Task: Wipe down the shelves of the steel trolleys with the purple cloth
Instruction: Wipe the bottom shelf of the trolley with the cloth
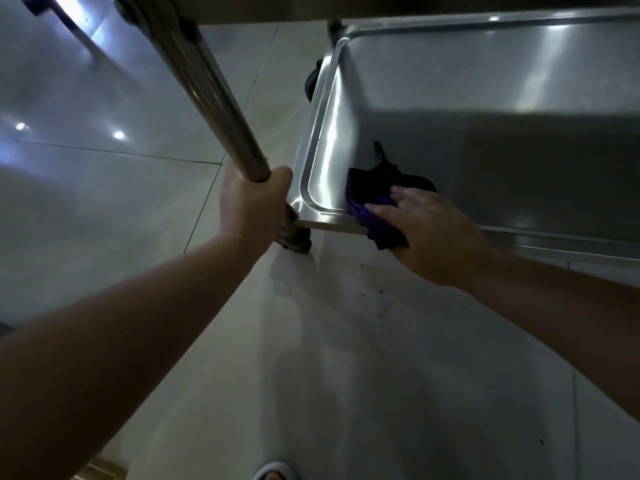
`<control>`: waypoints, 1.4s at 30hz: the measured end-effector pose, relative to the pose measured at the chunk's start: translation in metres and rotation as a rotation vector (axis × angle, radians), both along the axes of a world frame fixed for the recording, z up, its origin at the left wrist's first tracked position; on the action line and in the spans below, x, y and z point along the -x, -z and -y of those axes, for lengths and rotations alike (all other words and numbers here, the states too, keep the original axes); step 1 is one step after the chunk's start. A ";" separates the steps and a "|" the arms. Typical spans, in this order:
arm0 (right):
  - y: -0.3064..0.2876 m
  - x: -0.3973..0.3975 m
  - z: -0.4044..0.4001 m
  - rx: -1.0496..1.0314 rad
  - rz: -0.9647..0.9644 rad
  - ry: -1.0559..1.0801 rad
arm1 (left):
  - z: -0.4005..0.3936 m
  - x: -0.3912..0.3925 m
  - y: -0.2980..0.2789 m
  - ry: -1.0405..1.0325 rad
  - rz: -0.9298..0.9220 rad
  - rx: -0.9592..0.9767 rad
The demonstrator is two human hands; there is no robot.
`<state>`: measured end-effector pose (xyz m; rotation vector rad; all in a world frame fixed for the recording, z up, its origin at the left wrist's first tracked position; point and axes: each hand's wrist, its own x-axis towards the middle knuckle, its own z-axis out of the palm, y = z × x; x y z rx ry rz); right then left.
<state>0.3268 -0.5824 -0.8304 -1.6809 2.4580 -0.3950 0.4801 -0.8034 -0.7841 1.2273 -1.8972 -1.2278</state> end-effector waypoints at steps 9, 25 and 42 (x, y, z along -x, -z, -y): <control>0.008 0.022 -0.052 0.065 -0.101 -0.005 | -0.054 -0.051 0.047 0.470 0.992 0.012; 0.007 0.102 -0.210 -0.031 -0.140 0.064 | -0.215 0.096 -0.006 0.875 0.689 0.595; 0.004 0.194 -0.409 -0.159 -0.139 0.258 | -0.353 0.180 0.024 1.197 0.507 0.876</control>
